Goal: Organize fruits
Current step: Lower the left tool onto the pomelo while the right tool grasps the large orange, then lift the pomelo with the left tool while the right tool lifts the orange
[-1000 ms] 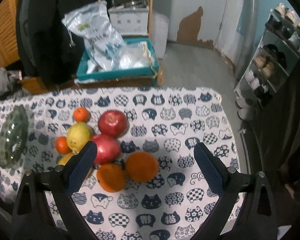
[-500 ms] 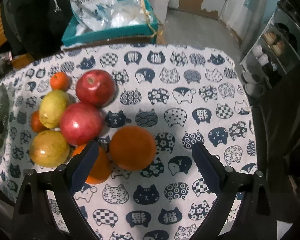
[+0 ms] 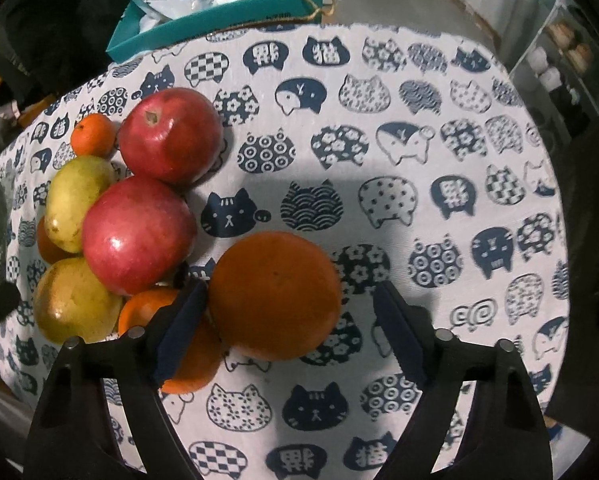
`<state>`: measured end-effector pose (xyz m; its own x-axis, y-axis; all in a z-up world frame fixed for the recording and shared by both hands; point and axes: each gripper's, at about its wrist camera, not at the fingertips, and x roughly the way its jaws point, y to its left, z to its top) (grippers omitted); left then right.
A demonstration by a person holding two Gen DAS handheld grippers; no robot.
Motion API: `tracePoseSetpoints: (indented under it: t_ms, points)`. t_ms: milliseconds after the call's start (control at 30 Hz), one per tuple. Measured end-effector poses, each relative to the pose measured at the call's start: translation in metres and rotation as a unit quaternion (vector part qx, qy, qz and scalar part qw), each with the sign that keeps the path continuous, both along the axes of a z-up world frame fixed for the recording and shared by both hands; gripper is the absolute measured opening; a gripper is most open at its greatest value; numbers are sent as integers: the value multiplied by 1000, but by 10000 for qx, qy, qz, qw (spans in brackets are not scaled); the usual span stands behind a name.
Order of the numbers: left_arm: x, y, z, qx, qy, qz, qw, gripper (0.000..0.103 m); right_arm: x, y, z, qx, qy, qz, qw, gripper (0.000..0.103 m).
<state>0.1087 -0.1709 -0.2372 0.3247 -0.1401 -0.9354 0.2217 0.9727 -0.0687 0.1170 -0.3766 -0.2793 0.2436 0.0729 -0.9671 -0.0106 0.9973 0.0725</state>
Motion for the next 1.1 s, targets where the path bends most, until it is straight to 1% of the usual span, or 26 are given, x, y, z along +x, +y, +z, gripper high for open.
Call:
tracePoseSetpoints:
  t_ms: [33,67,133,167,233,300,400,500,567,700,800,867,967,1100]
  points:
    - [0,-3,-3,32,25,-38,10000,101,1,-1,-1,57,11,-29,10000,83]
    - [-1,-4,-5,44,39,-53,10000,101,2,-1,-3,123,37,-50,9999,80]
    - [0,-9,-11,35,135,-101,9999,101,3,-3,-4,331,96,-82,9994,73]
    - [-1,-10,-12,29,157,-109,9998,101,3,-3,-4,442,121,-88,9989,68]
    - [0,-14,-17,28,198,-134,9997,101,2,-5,-3,508,150,-136,9985,67]
    - [1,-15,-19,10,223,-131,9997,101,-1,-5,-1,394,132,-116,9991,67]
    - [2,-19,-23,-59,292,-167,9994,101,-6,-9,3,-13,6,-153,9999,67]
    - [2,-25,-28,-38,315,-242,9992,101,-7,-17,4,-379,-41,-233,9990,68]
    - [3,-29,-31,-28,343,-278,9990,100,-6,-23,5,-279,-48,-264,9993,68]
    - [4,-31,-41,-30,495,-296,9983,90,-5,-23,3,-266,24,-182,9995,68]
    - [1,-34,-43,53,409,-350,9985,90,-2,-21,-3,-188,88,-176,9996,68]
    - [1,-37,-43,65,387,-426,9983,90,-3,-21,-10,-167,213,-150,9995,68]
    - [-1,-38,-44,155,372,-475,9981,89,0,-21,-14,-14,193,-205,9996,67]
    - [-3,-39,-45,168,428,-432,9980,82,-2,-23,-12,-43,141,-189,9997,65]
